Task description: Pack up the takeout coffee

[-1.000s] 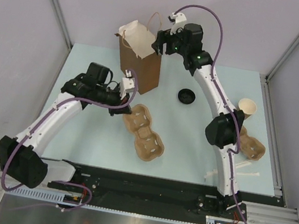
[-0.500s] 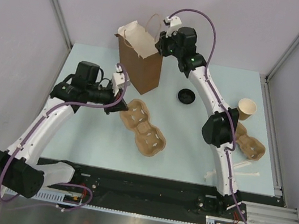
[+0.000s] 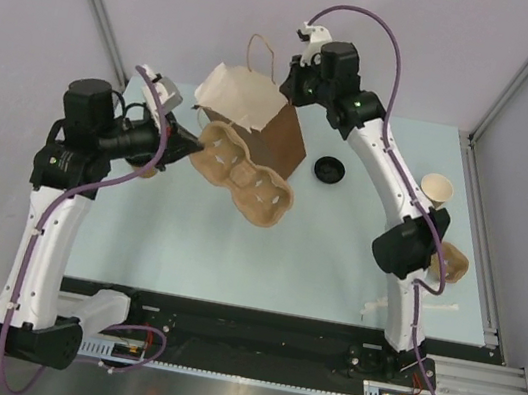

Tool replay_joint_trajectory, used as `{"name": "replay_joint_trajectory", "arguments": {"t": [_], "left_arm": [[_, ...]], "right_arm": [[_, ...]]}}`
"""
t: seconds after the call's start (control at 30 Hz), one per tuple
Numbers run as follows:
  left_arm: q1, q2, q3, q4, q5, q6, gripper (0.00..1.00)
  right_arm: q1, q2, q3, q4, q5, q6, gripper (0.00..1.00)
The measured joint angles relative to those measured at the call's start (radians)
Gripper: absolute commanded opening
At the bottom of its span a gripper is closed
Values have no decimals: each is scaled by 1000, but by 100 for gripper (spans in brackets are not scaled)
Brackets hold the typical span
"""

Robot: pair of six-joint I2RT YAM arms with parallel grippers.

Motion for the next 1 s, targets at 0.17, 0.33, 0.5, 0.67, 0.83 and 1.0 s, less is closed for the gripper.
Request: {"name": "replay_joint_trajectory", "arguments": {"t": [0.17,0.33,0.5,0.67,0.83,1.0], "left_arm": [[52,-9,22,53,9,-78,0],[73,-12,24,107,10,-150,0],[105,-13,32,147,2,-198,0],[111,-18,33,158,0,-220,0],[115,-31,32,171,-1,-238,0],[117,-42,32,181,2,-253,0]], "right_arm": [[17,-184,-147,-101,1,120,0],[24,-400,-435,-186,0,289,0],[38,-538,-593,-224,26,451,0],[105,-716,-743,-248,34,534,42],[149,-845,-809,-258,9,549,74],[57,-869,-787,-249,-61,430,82]]}}
